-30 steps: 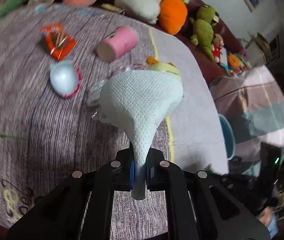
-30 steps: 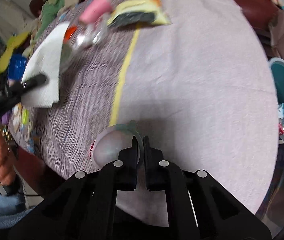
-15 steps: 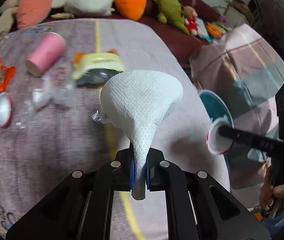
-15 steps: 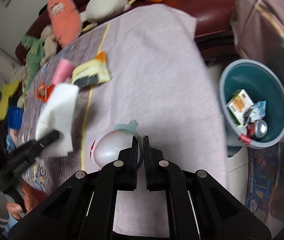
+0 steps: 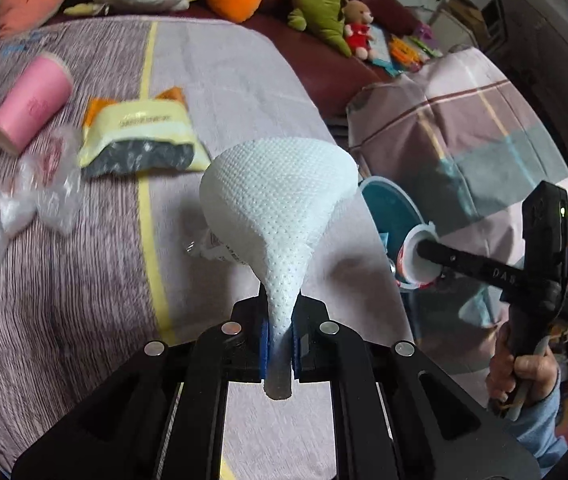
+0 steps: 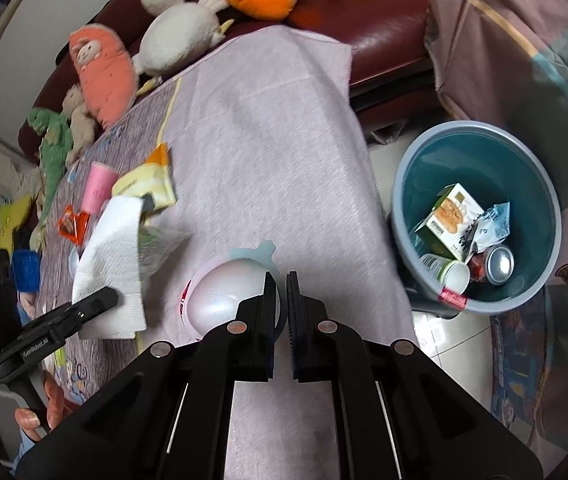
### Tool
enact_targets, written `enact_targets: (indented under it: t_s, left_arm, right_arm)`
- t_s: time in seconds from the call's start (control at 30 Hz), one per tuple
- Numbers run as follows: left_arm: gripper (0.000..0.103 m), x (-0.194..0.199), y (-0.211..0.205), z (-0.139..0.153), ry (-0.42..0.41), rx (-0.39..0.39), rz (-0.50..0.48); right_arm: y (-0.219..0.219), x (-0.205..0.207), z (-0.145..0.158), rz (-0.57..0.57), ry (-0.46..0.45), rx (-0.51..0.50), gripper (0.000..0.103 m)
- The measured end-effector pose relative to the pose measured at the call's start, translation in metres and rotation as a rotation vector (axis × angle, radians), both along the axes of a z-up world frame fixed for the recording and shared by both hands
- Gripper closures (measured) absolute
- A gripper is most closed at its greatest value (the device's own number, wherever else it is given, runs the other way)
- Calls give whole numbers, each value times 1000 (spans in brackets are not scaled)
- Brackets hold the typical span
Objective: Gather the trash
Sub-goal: 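Carry the towel and egg shell over the teal bin and open both tools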
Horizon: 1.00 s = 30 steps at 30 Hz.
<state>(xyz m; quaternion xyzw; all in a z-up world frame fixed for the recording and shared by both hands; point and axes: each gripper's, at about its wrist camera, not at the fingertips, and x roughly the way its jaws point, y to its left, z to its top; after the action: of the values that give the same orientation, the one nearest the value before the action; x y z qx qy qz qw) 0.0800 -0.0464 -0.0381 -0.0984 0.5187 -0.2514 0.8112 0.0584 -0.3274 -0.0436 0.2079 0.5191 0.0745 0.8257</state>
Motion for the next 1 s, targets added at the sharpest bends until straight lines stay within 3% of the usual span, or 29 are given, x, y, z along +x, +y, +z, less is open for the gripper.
enact_targets:
  t_s: [0.27, 0.53, 0.77, 1.0]
  left_arm:
    - [94, 19, -85, 15, -52, 42, -125]
    - [94, 31, -188, 4, -21, 36, -275]
    - [94, 38, -229, -12, 72, -29, -350]
    - [94, 48, -255, -28, 86, 17, -371]
  right_arm:
    - [-74, 3, 13, -131, -41, -7, 97]
    - [-153, -7, 10, -271, -36, -21, 97]
    - [-193, -13, -4, -331, -23, -1, 97]
    - [-213, -15, -14, -365, -17, 13, 97]
